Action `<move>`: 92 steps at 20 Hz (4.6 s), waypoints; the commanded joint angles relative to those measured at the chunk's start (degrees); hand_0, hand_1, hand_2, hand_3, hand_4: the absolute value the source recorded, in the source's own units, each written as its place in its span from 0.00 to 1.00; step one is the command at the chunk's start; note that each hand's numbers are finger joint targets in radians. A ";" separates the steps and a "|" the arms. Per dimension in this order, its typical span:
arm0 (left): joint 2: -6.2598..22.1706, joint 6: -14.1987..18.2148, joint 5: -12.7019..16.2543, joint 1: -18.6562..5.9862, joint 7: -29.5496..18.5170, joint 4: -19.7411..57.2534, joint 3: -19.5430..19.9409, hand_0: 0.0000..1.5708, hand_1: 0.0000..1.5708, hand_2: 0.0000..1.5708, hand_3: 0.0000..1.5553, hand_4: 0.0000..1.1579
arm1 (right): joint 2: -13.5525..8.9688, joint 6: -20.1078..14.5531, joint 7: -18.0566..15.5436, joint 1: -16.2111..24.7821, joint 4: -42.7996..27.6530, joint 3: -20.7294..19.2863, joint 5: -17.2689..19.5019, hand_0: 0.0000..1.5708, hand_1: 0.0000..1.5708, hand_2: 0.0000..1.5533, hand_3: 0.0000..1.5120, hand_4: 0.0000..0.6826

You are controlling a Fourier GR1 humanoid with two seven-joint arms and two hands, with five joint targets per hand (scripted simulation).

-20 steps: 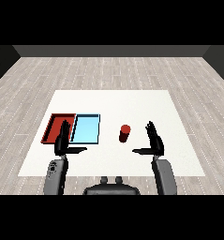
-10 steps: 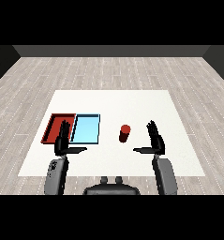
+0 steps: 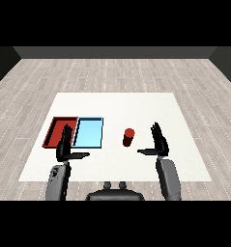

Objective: Pick the red can and put it in the red box

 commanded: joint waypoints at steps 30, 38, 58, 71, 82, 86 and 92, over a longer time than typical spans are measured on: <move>0.75 0.70 2.48 -3.72 2.26 0.73 1.39 0.00 0.00 0.00 0.00 0.00 | 2.33 -2.40 -13.27 -15.44 32.19 2.63 -9.49 0.00 0.00 0.00 0.00 0.00; 0.46 -2.23 3.90 0.85 -3.49 2.69 1.50 0.00 0.00 0.00 0.00 0.00 | 2.34 -6.45 -12.27 -22.99 38.38 4.32 -11.58 0.00 0.00 0.00 0.00 0.00; 0.61 -1.43 3.18 1.71 -0.06 -1.58 0.81 0.00 0.00 0.00 0.00 0.00 | 2.34 -9.13 -10.72 -21.83 35.78 9.61 -14.97 0.00 0.00 0.00 0.00 0.00; 1.30 -1.51 3.99 -1.29 -0.66 1.66 2.20 0.00 0.00 0.00 0.00 0.00 | 2.33 -10.96 -12.42 -26.42 42.54 12.81 -17.64 0.00 0.00 0.00 0.00 0.00; 2.20 -1.00 3.98 -3.30 -0.78 3.53 3.72 0.00 0.00 0.00 0.00 0.00 | 2.32 -16.55 -14.76 -27.25 45.89 14.10 -17.12 0.94 0.94 0.95 0.95 0.97; 1.14 -0.97 3.13 -0.38 0.08 -0.75 1.48 0.00 0.00 0.00 0.00 0.00 | 2.20 -15.88 -15.10 -29.15 48.71 10.18 -12.83 0.95 0.95 0.94 0.95 0.98; -0.98 1.63 0.82 -1.60 1.05 -0.31 -0.69 0.00 0.00 0.00 0.00 0.00 | 1.58 -16.59 -14.46 -29.42 46.47 11.06 -9.78 0.93 0.93 0.93 0.94 0.95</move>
